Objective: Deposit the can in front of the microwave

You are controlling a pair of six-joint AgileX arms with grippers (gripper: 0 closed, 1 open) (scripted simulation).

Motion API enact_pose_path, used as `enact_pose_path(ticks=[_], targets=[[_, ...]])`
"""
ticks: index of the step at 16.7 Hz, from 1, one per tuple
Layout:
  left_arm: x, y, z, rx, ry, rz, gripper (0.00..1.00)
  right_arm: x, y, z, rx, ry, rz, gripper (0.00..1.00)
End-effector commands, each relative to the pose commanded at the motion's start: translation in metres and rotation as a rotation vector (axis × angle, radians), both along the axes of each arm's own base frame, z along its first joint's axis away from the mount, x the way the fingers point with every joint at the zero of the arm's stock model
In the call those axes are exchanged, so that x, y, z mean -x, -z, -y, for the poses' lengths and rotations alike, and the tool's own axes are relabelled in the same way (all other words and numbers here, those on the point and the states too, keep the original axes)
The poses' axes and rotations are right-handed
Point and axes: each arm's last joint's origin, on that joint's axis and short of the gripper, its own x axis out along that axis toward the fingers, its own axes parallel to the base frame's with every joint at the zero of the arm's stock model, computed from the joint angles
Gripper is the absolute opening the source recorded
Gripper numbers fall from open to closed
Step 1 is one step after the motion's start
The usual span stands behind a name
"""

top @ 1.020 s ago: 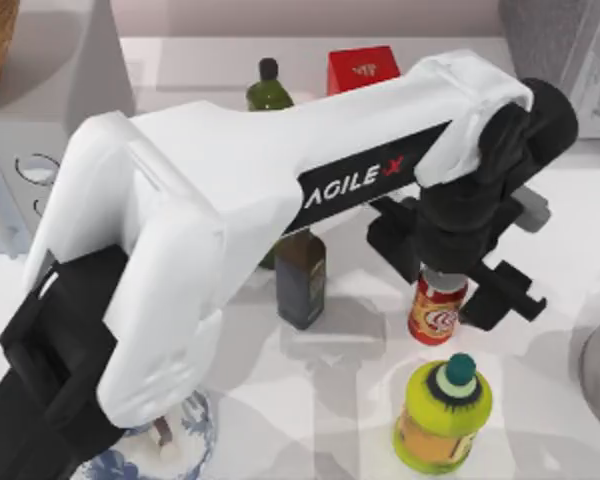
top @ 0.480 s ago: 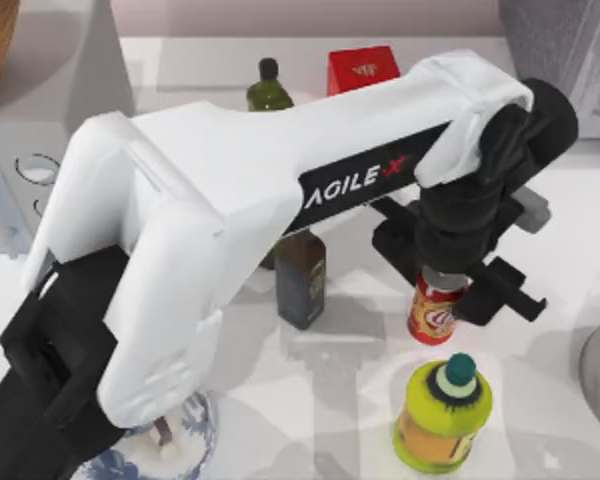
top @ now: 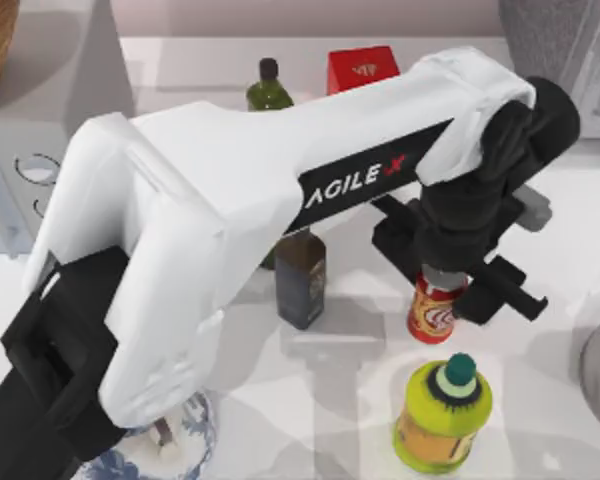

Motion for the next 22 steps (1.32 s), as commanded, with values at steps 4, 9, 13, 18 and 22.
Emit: enact_pose_path(ticks=[4, 9, 13, 18, 22], targets=[[-0.001, -0.026, 0.0, 0.002, -0.004, -0.001, 0.0, 0.0, 0.0, 0.0, 0.0, 0.0, 0.0, 1.0], [-0.001, -0.037, -0.001, 0.003, -0.006, 0.0, 0.0, 0.0, 0.0, 0.0, 0.0, 0.0, 0.0, 1.0], [0.003, -0.046, -0.003, 0.021, 0.012, 0.003, 0.0, 0.0, 0.0, 0.0, 0.0, 0.0, 0.0, 1.0], [0.018, -0.119, -0.046, 0.14, 0.059, 0.051, 0.0, 0.0, 0.0, 0.0, 0.0, 0.0, 0.0, 1.0], [0.018, -0.171, -0.143, 0.19, 0.006, 0.1, 0.0, 0.0, 0.0, 0.0, 0.0, 0.0, 0.0, 1.0]])
